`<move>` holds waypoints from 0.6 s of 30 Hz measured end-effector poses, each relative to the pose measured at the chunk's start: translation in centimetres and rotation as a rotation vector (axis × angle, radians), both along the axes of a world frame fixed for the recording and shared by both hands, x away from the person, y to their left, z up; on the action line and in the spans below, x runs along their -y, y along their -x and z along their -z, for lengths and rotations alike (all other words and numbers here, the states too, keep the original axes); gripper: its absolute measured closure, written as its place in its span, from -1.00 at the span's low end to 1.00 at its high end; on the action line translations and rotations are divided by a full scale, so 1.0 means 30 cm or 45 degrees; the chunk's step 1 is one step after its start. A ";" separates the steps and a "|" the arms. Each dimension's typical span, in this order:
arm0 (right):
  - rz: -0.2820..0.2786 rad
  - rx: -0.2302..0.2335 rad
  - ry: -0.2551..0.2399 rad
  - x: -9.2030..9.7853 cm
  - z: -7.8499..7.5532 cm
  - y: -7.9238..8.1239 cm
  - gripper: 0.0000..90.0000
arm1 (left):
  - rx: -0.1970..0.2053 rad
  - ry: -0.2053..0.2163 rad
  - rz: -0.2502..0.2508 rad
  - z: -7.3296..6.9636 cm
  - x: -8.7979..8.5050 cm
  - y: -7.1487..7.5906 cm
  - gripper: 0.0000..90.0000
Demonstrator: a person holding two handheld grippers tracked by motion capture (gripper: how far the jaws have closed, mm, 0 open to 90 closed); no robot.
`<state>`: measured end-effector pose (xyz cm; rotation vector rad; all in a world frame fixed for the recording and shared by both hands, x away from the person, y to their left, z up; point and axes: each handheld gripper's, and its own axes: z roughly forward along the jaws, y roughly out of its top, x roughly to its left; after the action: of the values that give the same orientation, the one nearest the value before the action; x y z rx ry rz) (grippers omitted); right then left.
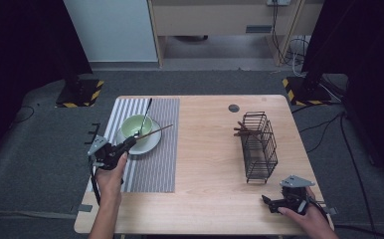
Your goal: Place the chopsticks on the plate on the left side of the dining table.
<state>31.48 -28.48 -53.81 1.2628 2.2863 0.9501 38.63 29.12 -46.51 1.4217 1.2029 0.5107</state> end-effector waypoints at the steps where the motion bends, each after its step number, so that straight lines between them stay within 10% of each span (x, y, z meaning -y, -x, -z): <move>1: 0.000 0.001 0.001 0.000 0.000 0.000 -0.99 | 0.001 -0.003 0.000 0.002 -0.002 0.001 0.86; 18: 0.000 0.000 0.000 0.000 0.000 0.000 -0.99 | 0.004 -0.003 -0.005 0.019 -0.006 0.010 0.86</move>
<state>31.48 -28.48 -53.82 1.2633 2.2860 0.9501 38.31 29.31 -47.07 1.4209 1.2030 0.5169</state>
